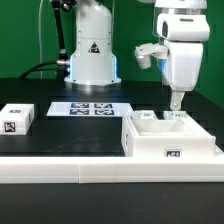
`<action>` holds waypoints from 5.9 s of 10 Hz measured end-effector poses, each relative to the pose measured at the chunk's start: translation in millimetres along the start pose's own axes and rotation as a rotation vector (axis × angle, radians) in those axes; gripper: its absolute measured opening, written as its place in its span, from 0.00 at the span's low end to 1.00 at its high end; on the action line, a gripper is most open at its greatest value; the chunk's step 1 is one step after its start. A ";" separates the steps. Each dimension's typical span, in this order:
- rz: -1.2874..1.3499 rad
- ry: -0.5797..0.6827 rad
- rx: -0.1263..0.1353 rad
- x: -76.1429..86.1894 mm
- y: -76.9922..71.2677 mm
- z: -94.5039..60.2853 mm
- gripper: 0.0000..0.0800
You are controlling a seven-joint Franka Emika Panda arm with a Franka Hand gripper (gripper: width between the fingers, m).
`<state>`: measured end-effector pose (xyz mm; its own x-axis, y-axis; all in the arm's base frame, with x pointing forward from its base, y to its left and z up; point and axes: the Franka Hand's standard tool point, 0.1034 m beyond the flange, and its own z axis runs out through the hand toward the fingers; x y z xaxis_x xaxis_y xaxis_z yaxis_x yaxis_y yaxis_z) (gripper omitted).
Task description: Assemble cabinet
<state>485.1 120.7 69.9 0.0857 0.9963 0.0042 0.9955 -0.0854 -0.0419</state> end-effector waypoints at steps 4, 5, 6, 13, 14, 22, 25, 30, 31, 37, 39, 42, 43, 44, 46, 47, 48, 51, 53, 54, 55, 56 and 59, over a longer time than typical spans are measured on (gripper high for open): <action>-0.005 0.035 -0.048 10.3 -25.0 9.3 1.00; -0.004 0.043 -0.053 15.5 -31.2 11.8 1.00; -0.002 0.053 -0.054 23.8 -42.4 16.7 1.00; 0.072 0.071 -0.040 33.4 -69.8 30.0 1.00; 0.063 0.083 -0.041 38.1 -78.4 35.7 1.00; 0.067 0.104 -0.018 43.4 -88.7 62.3 0.64; 0.070 0.103 -0.014 41.8 -89.8 64.6 0.25; 0.072 0.106 -0.018 41.3 -88.3 64.2 0.09; 0.072 0.106 -0.018 41.3 -88.3 64.2 0.09; 0.077 0.065 -0.039 22.1 -78.2 27.6 0.09; 0.074 0.061 -0.045 5.6 -74.0 24.2 0.09; 0.080 0.062 -0.043 5.5 -73.9 24.9 0.09; 0.074 0.062 -0.045 3.7 -73.1 25.2 0.09; 0.069 0.063 -0.051 -1.3 -70.3 25.4 0.09; 0.080 0.065 -0.063 -5.0 -62.6 20.9 0.09; 0.083 0.066 -0.068 -5.4 -59.3 19.4 0.09; 0.085 0.067 -0.070 -5.1 -57.6 18.5 0.09; 0.085 0.069 -0.069 -4.6 -58.2 20.9 0.09; 0.078 0.072 -0.073 -2.2 -53.2 21.9 0.09; 0.065 0.071 -0.078 -1.8 -50.1 20.3 0.09; 0.058 0.069 -0.078 -2.8 -46.8 18.9 0.09; 0.060 0.069 -0.079 -3.6 -45.6 18.4 0.09; 0.063 0.069 -0.077 -3.9 -46.2 19.5 0.09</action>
Offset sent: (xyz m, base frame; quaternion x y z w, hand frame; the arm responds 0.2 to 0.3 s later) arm -0.0307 0.0143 -0.0006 -0.0212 0.0380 -0.0051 0.9990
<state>438.0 121.0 52.3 0.1477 0.9864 0.0727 0.9881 -0.1504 0.0324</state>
